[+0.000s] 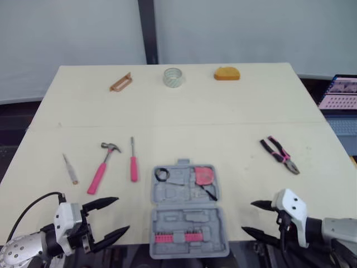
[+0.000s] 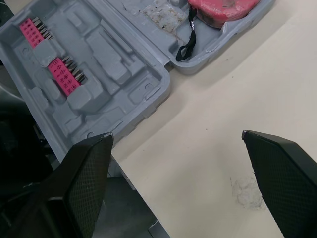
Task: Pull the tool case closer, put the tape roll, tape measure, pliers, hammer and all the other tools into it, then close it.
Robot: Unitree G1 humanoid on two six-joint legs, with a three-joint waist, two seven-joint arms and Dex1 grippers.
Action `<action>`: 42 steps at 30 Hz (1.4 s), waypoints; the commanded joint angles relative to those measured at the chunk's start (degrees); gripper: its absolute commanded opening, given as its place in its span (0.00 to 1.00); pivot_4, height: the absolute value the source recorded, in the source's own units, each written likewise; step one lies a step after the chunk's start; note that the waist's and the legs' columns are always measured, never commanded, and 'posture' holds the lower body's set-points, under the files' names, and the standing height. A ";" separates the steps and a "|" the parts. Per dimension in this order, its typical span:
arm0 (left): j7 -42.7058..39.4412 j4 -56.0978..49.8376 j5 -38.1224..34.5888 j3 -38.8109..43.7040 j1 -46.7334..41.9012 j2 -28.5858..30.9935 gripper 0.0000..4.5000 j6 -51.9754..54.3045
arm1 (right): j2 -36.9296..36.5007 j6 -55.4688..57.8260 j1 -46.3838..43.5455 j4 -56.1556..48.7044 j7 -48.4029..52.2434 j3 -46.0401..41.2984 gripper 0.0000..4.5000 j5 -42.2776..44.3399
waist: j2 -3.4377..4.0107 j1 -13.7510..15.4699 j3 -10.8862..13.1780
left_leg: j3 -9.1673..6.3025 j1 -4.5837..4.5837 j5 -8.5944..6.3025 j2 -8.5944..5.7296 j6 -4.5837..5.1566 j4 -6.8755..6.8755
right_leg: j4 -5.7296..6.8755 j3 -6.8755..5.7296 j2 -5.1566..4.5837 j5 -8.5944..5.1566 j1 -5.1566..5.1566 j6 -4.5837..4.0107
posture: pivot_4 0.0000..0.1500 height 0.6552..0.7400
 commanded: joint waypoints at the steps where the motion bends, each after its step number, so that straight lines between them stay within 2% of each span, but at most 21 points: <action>1: -0.54 0.09 0.75 0.22 0.74 0.03 1.00 -1.67 | 0.67 -2.87 0.82 0.84 0.96 -0.13 0.99 0.20 | 0.00 0.00 0.00 | 0.00 0.00 0.00 0.00 0.00 0.00 | 0.00 0.00 0.00 0.00 0.00 0.00 | 1.00 1.00; 6: -0.25 -0.65 0.67 -0.96 -0.63 0.07 1.00 -1.01 | 3.29 -5.93 0.35 4.24 -1.46 -0.34 0.99 -0.84 | 0.00 -0.01 0.00 | 0.00 0.01 0.00 0.00 0.00 0.01 | 0.00 0.00 0.00 0.00 0.01 0.00 | 1.00 1.00; 12: -2.67 -3.92 -4.69 -8.56 -15.86 3.40 1.00 7.90 | 9.74 0.55 -4.68 10.20 -12.53 -9.82 0.99 1.82 | 0.18 0.72 0.02 | -0.10 0.01 0.01 -0.02 0.00 0.17 | 0.10 -0.06 0.00 0.13 0.15 -0.01 | 1.00 1.00; 18: -3.46 -1.69 -4.39 -14.21 -23.86 2.07 1.00 10.39 | 9.05 5.33 -9.21 14.39 -16.50 -14.25 0.99 2.50 | 0.22 -0.43 0.03 | -0.04 0.01 0.00 -0.01 0.00 -0.09 | -0.06 -0.09 0.04 0.14 0.12 0.00 | 1.00 1.00; 22: -3.66 -0.29 -3.15 -16.31 -25.78 1.37 1.00 10.09 | 5.45 5.26 -16.15 23.12 -16.03 -12.76 0.99 0.53 | 0.24 -1.03 0.03 | 0.02 0.07 0.04 0.00 0.04 0.12 | 0.05 -0.03 0.03 0.22 0.16 0.05 | 1.00 1.00; 30: -1.07 -2.39 -2.15 -16.97 -25.59 0.87 1.00 10.15 | -3.09 -2.61 -35.05 49.66 -8.95 -2.78 0.99 -6.02 | 0.28 -0.96 0.05 | 0.01 0.00 0.03 0.00 0.05 0.07 | -0.05 -0.06 0.03 0.22 0.14 0.06 | 1.00 1.00; 42: 3.87 -8.22 -1.87 -15.88 -20.70 1.19 1.00 10.85 | -3.22 -10.98 -52.06 71.27 -4.20 8.92 0.99 -14.13 | 0.29 -1.55 0.06 | 0.00 -0.05 0.04 0.00 0.05 0.10 | -0.08 -0.09 0.01 0.23 0.15 0.07 | 1.00 1.00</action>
